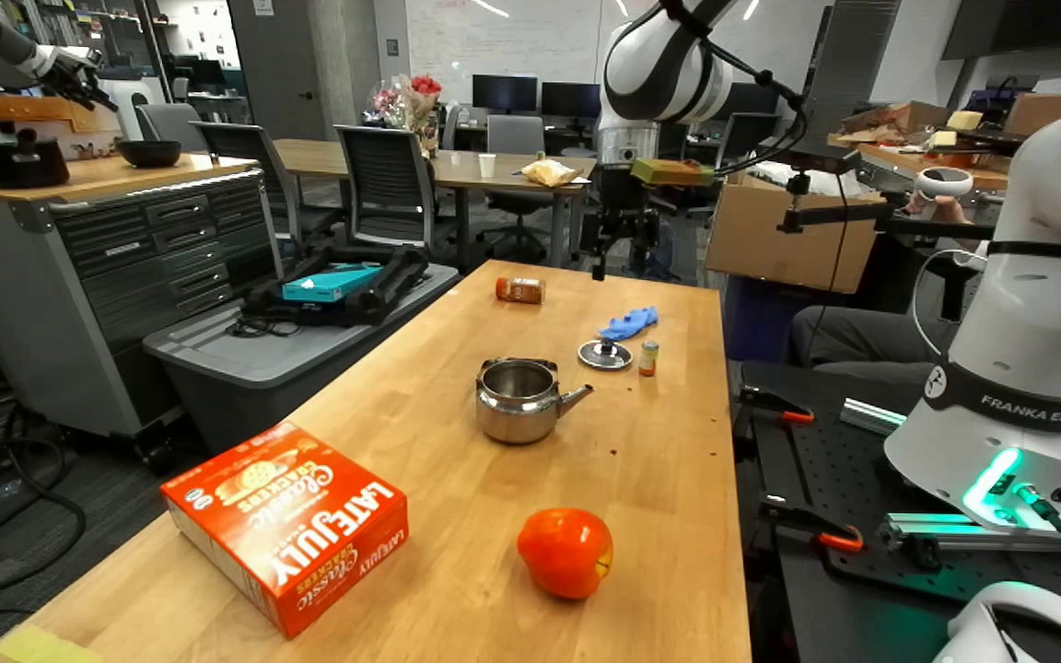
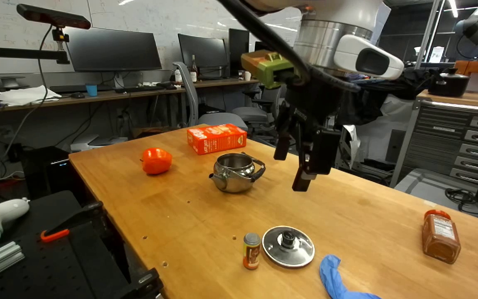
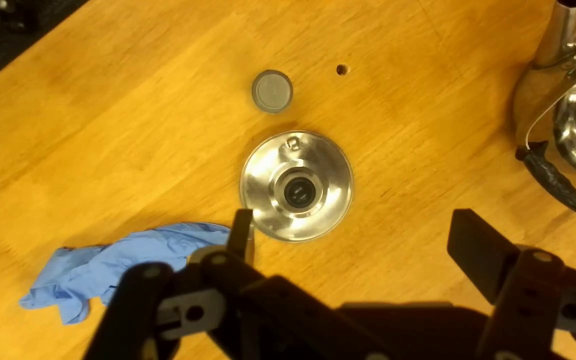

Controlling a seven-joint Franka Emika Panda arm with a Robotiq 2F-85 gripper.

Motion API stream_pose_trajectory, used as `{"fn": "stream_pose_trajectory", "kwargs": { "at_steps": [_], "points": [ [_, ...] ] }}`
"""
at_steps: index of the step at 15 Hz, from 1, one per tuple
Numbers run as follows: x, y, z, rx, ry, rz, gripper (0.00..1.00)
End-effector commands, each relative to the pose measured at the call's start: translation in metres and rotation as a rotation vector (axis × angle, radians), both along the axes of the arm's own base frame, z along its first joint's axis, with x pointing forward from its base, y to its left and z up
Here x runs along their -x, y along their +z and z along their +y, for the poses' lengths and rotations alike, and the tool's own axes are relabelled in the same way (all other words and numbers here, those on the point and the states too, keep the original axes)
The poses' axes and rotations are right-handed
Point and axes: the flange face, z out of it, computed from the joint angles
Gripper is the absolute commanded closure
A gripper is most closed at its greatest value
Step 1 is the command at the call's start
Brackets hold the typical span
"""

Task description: Put the lid on top of the kettle.

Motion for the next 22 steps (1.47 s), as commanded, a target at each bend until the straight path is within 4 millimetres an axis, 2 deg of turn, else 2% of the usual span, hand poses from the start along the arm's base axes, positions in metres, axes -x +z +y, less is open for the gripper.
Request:
{"fn": "stream_pose_trajectory", "kwargs": {
  "at_steps": [1,12,22],
  "points": [
    [-0.014,-0.009,-0.007,-0.012,0.009,0.013,0.00],
    [-0.023,-0.052,-0.011,-0.041,0.023,0.065,0.00],
    [-0.018,-0.069,-0.014,-0.023,0.052,-0.002,0.00]
  ]
}}
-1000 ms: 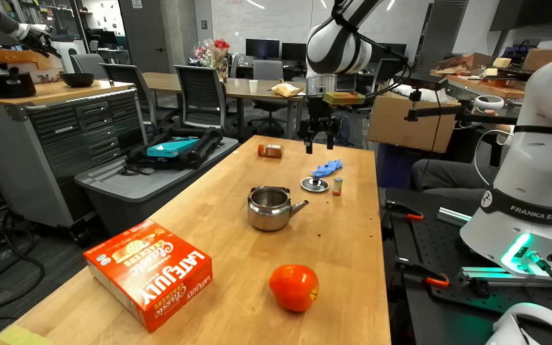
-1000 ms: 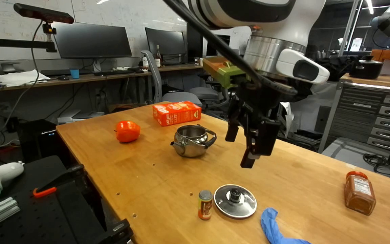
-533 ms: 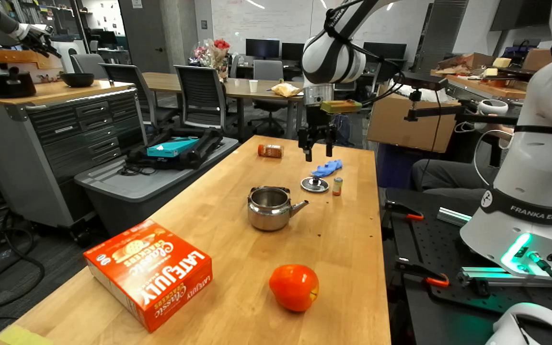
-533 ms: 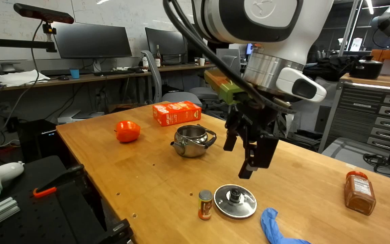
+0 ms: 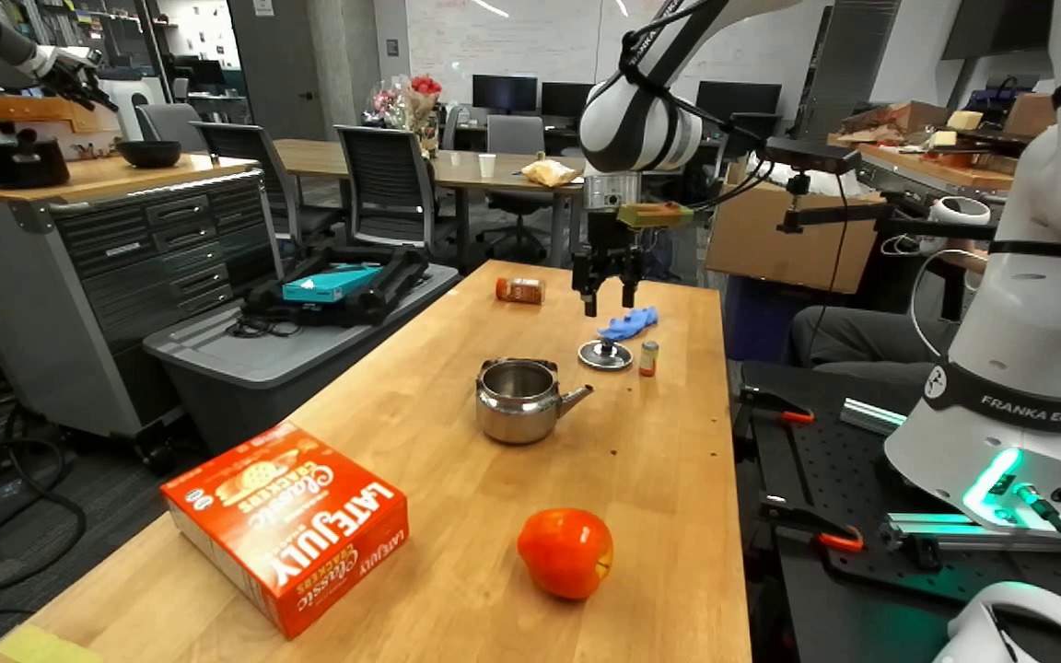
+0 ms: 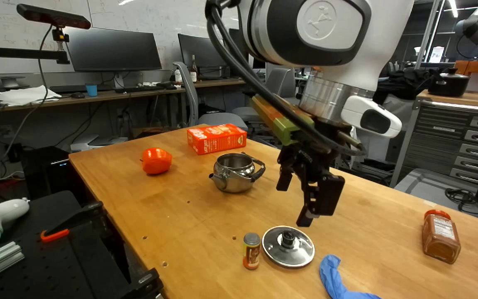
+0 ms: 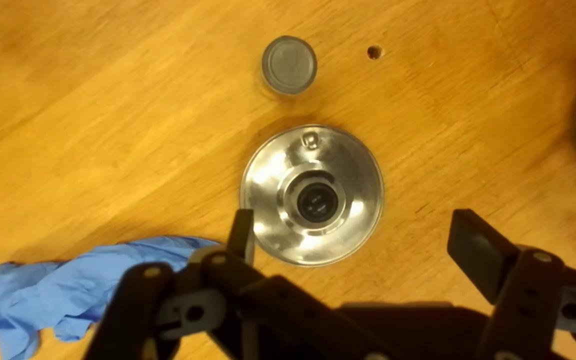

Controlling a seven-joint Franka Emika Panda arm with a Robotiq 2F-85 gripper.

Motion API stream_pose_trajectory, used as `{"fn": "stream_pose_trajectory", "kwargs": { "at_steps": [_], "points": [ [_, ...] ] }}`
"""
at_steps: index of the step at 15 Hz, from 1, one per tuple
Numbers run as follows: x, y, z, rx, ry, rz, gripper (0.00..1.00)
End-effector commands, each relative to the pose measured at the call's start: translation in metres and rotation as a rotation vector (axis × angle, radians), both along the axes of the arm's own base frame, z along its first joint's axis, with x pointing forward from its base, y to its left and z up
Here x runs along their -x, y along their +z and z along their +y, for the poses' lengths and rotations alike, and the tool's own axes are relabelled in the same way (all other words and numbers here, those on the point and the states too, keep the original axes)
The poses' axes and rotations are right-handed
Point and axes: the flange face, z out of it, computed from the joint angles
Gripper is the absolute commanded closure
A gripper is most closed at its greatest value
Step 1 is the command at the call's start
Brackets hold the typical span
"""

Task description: Put the lid on top of the kettle.

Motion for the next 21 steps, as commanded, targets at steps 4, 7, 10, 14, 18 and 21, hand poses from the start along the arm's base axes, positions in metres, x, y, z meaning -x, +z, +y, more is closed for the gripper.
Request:
{"fn": "stream_pose_trajectory", "kwargs": {
  "at_steps": [4,7,10,14,18,21],
  "points": [
    [-0.001,-0.010,-0.006,0.003,0.012,-0.038,0.00],
    [0.000,-0.016,-0.007,-0.002,0.015,-0.023,0.00],
    [0.001,-0.022,-0.008,-0.007,0.018,-0.006,0.00],
    [0.002,-0.031,-0.007,-0.008,0.016,0.011,0.00],
    [0.002,-0.040,-0.002,-0.012,0.023,0.027,0.00],
    [0.002,-0.045,0.000,-0.015,0.024,0.037,0.00]
  ]
}}
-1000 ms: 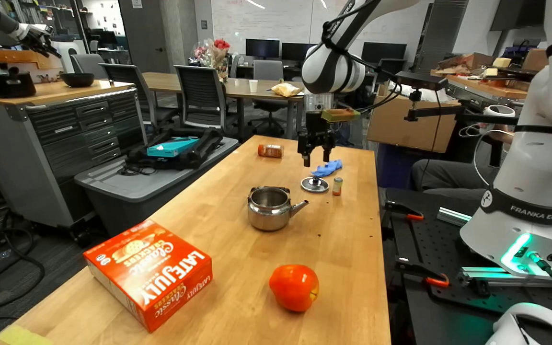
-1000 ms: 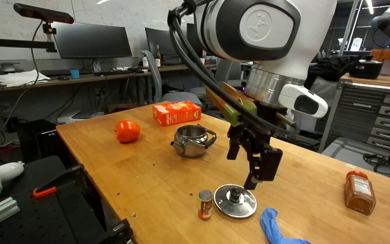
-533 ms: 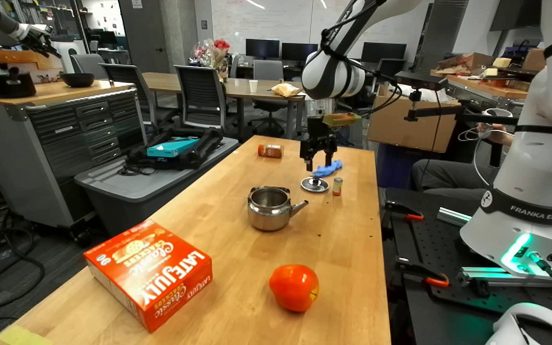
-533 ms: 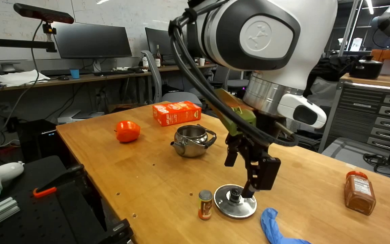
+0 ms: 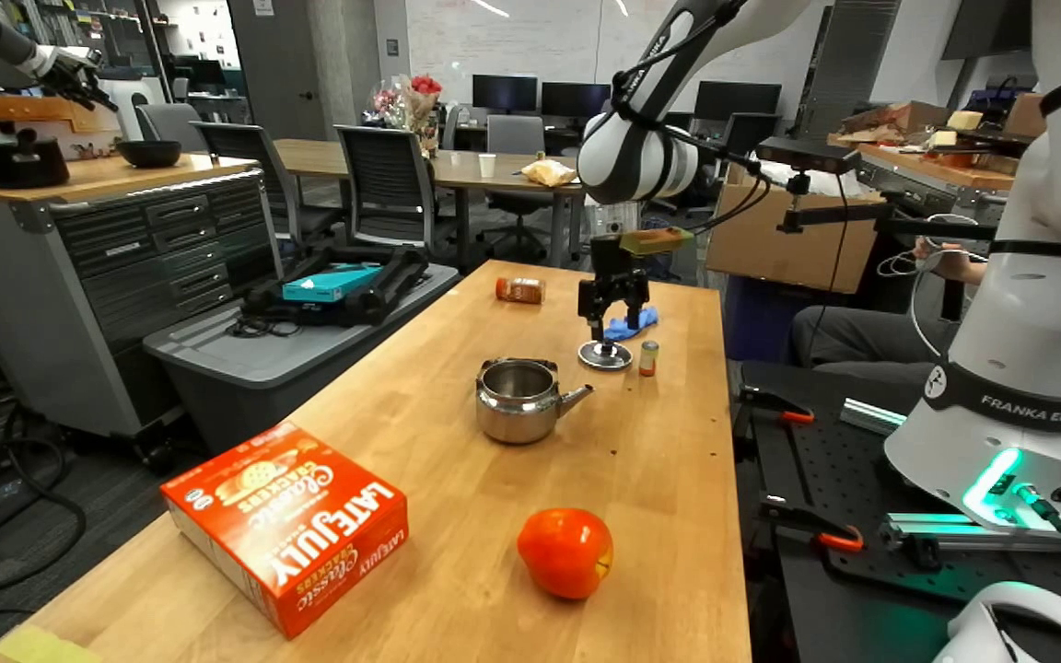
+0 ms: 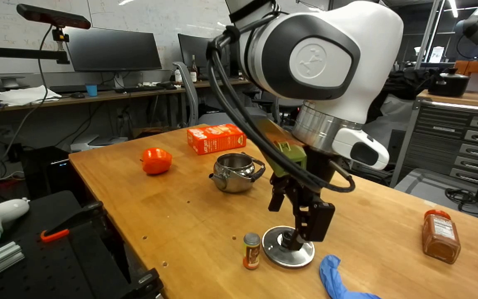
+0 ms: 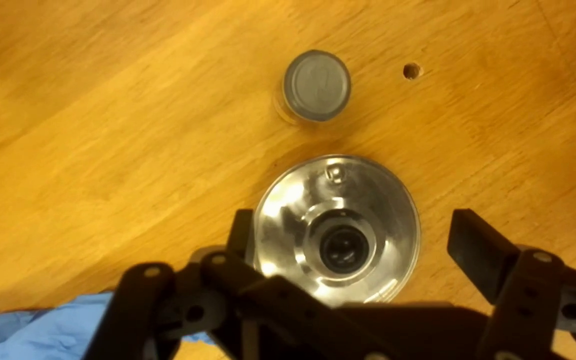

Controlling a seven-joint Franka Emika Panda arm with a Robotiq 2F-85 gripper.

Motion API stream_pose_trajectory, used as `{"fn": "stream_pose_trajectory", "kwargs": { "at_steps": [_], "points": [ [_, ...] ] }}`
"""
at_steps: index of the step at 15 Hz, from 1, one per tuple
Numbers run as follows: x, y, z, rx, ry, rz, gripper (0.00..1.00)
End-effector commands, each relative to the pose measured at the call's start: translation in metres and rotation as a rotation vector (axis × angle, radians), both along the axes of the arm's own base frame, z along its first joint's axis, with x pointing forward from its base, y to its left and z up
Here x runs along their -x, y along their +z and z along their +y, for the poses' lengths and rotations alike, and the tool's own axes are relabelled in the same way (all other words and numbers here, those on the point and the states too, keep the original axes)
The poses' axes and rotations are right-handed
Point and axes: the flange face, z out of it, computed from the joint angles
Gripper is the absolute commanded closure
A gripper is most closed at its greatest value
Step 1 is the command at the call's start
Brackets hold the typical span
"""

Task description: Put the lid on top of the kettle.

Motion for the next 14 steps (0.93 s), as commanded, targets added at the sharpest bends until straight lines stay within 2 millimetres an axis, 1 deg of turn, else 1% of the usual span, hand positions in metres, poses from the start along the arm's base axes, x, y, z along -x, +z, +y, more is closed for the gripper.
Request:
{"fn": "stream_pose_trajectory", "kwargs": {
  "at_steps": [1,8,14],
  "points": [
    [-0.007,-0.005,-0.003,-0.009,-0.001,-0.010,0.00],
    [-0.015,-0.006,-0.011,-0.004,-0.023,-0.028,0.00],
    [-0.020,-0.012,-0.016,0.002,-0.031,-0.017,0.00]
  ]
}}
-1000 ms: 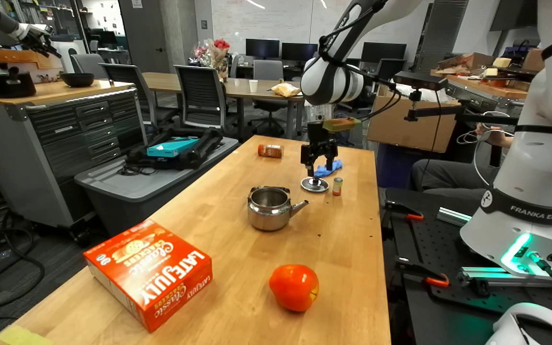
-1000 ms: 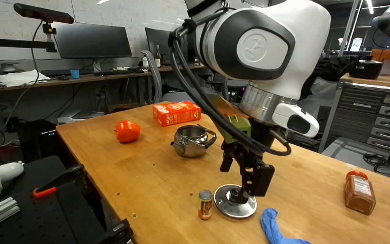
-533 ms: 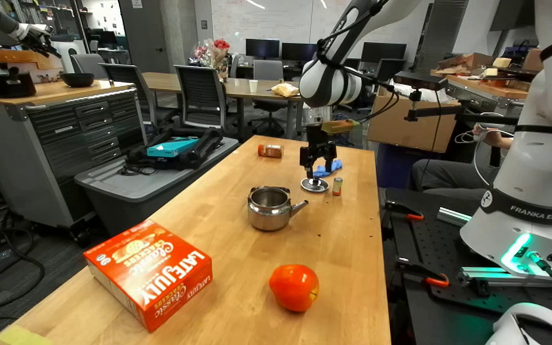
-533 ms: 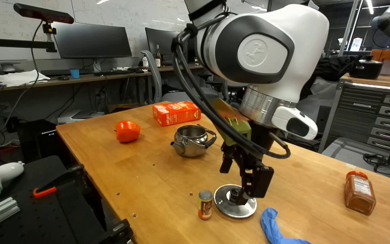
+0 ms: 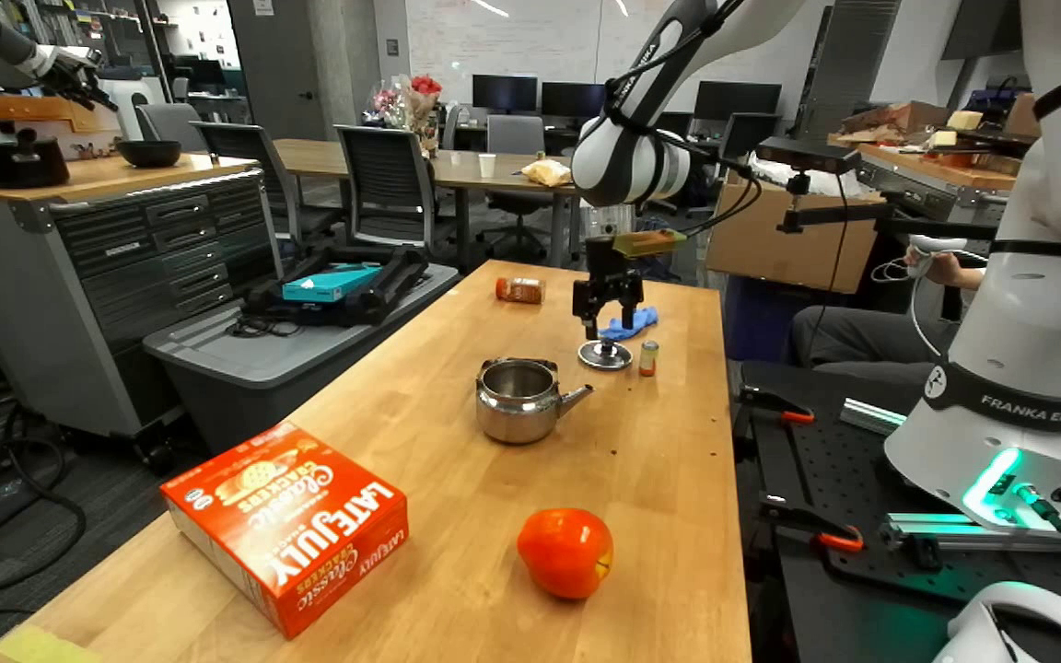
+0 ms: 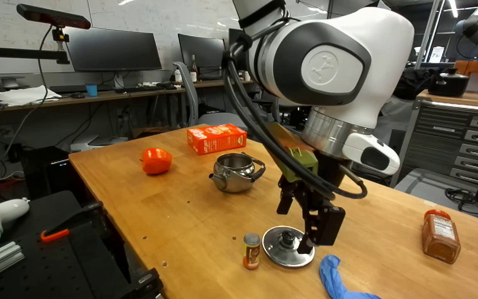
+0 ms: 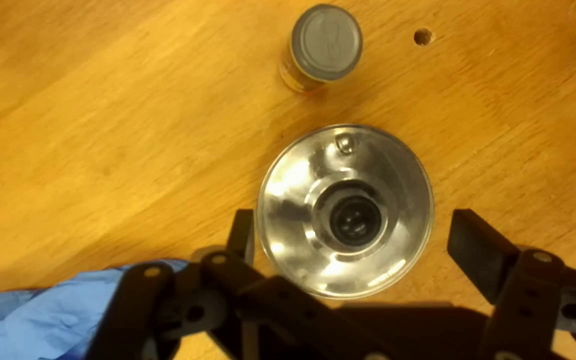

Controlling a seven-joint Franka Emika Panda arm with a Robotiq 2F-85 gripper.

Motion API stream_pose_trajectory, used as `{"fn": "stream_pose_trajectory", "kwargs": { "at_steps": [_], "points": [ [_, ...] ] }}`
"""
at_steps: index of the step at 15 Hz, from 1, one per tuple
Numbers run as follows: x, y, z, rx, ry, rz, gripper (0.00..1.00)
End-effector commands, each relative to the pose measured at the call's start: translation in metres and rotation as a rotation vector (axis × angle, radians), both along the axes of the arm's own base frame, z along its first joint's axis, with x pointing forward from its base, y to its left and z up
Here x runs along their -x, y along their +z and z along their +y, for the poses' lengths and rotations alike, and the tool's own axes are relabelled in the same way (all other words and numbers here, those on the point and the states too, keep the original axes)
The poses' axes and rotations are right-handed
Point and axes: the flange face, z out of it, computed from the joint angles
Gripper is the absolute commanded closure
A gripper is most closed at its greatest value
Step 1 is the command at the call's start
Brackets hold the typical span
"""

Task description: Put the lid on top of the kettle.

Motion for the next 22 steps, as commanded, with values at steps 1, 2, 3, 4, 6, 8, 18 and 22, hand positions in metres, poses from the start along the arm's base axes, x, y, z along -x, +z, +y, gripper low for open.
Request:
{"fn": "stream_pose_trajectory", "kwargs": {
  "at_steps": [1,2,3,4,6,8,18,22],
  "points": [
    [-0.010,-0.007,-0.005,-0.003,-0.016,-0.008,0.01],
    [-0.011,-0.009,-0.004,-0.002,-0.015,-0.005,0.04],
    [-0.011,-0.010,-0.004,-0.001,-0.013,-0.001,0.08],
    [-0.011,-0.012,-0.003,-0.001,-0.012,0.001,0.14],
    [-0.010,-0.014,-0.003,-0.001,-0.011,0.006,0.29],
    [-0.010,-0.014,-0.002,-0.004,-0.010,0.010,0.53],
    [-0.004,-0.003,0.002,-0.043,-0.013,0.023,0.87],
    [0.001,0.008,0.003,-0.077,-0.003,0.052,0.87]
  ]
}}
